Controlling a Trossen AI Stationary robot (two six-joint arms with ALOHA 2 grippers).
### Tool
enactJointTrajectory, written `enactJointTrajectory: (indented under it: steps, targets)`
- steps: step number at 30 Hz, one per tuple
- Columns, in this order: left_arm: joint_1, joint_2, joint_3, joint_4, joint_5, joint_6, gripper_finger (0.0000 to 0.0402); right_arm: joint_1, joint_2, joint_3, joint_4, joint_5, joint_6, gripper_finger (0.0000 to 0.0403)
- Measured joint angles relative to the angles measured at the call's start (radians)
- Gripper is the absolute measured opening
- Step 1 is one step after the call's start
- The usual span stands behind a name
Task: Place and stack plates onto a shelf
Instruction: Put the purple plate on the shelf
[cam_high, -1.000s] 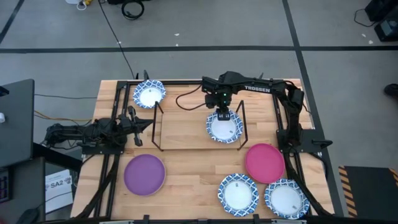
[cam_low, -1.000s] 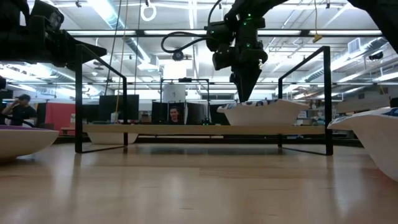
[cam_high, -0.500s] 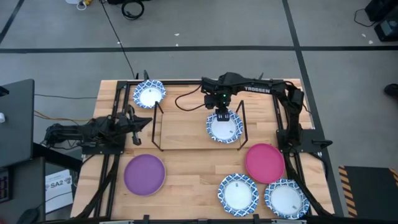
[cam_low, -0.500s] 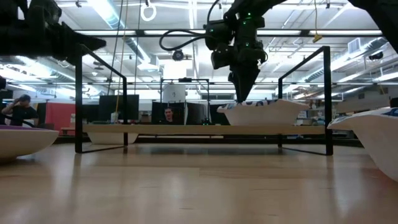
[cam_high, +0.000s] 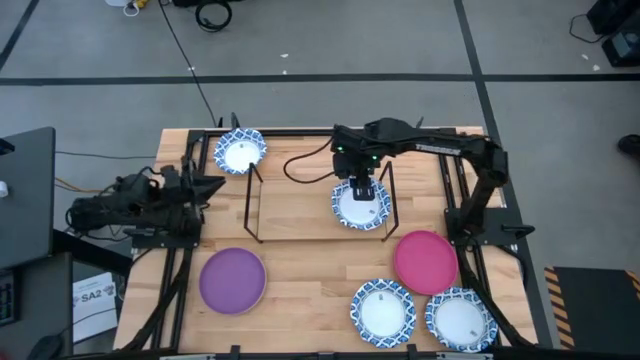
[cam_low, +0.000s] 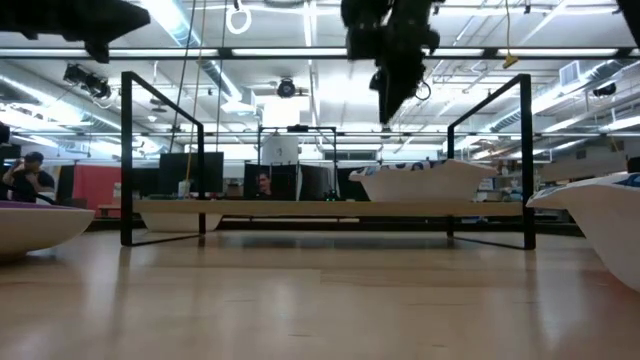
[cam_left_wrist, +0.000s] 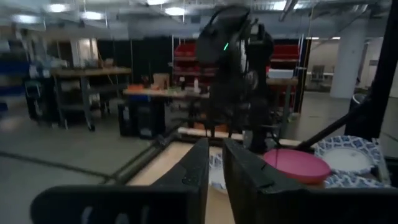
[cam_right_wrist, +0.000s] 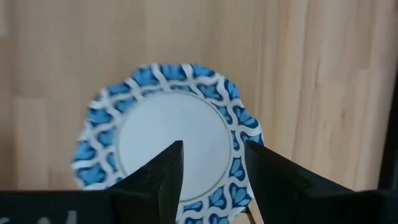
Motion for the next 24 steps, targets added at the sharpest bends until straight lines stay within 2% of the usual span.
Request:
enactJointTrajectory:
  steps: [6, 10, 14, 24]
  targets:
    - [0.0, 0.001, 0.136, -0.272, 0.009, -0.178, 0.0084, 0.075, -0.107, 0.0, 0.04, 0.002, 0.026, 0.0178]
    - [0.0, 0.026, 0.21, -0.46, 0.057, -0.32, 0.0096, 0.135, -0.161, 0.0, 0.09, 0.054, 0.055, 0.0177]
    - [0.0, 0.083, 0.232, -0.554, 0.157, -0.433, 0.0098, 0.202, -0.189, 0.0, 0.15, 0.104, 0.056, 0.0177]
    - [-0.001, 0.332, 0.233, -0.732, 0.432, -0.582, 0.0098, 0.334, -0.187, 0.0, 0.2, 0.108, 0.071, 0.0178]
